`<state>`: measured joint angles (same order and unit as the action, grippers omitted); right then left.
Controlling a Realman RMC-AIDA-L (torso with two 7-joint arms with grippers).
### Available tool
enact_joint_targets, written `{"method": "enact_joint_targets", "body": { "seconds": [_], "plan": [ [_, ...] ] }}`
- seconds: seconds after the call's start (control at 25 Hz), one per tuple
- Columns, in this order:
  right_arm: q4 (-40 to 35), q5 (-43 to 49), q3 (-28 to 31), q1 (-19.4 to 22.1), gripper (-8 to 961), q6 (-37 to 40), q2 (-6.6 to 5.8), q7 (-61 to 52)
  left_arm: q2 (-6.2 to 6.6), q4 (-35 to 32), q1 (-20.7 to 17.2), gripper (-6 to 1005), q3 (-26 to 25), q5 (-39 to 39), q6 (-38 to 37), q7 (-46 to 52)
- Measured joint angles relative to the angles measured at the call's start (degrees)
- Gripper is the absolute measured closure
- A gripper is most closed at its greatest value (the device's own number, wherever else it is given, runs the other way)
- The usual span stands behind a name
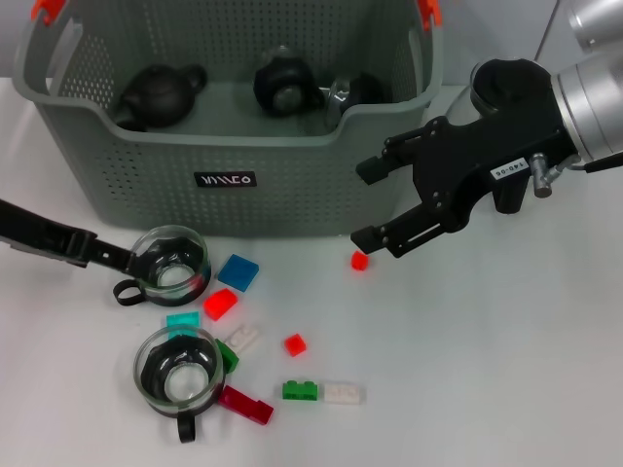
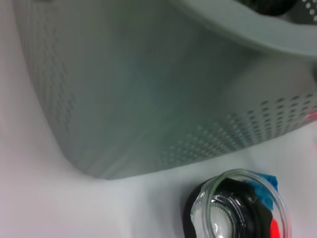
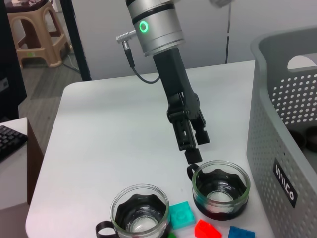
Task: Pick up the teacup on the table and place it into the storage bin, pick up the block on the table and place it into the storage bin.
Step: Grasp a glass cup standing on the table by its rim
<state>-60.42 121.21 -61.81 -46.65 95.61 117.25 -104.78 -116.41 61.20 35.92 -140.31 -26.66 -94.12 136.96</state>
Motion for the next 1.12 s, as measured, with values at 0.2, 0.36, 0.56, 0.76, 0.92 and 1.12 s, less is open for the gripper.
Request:
{"method": "enact_joint_targets", "body": {
  "seconds": [0.2,0.36,0.56,0.76,0.92,1.12],
  "plan": [
    [0.5,0.0,0.2,0.0,37,-0.9,0.06,0.1,-0.41,1.9,-1.6,148,-0.2,-0.4,0.0,-5.3],
    [0.8,-0.1,0.2,0.0,37,-1.7,0.14,0.0,-0.85,2.9,-2.0,148,0.0,-0.4,-0.2,-7.0],
    [2.0,-0.3,0.2,0.0,37,-3.3,0.12,0.4,-1.13,4.3,-2.6,149,-0.1,-0.4,-1.2,-11.1],
    [2.5,-0.4,0.3,-0.2,38,-3.8,0.09,0.4,-1.86,5.6,-3.7,149,-0.3,-0.5,-1.2,-16.5],
    [3.2,-0.4,0.3,-0.4,38,-4.8,0.32,0.4,-2.2,6.8,-4.7,150,-0.3,-1.1,-1.4,-19.7],
    [3.7,-0.5,0.6,-0.7,38,-5.6,0.42,0.5,-2.22,9.3,-5.1,150,-0.4,-1.7,-4.1,-21.6]
  ]
}}
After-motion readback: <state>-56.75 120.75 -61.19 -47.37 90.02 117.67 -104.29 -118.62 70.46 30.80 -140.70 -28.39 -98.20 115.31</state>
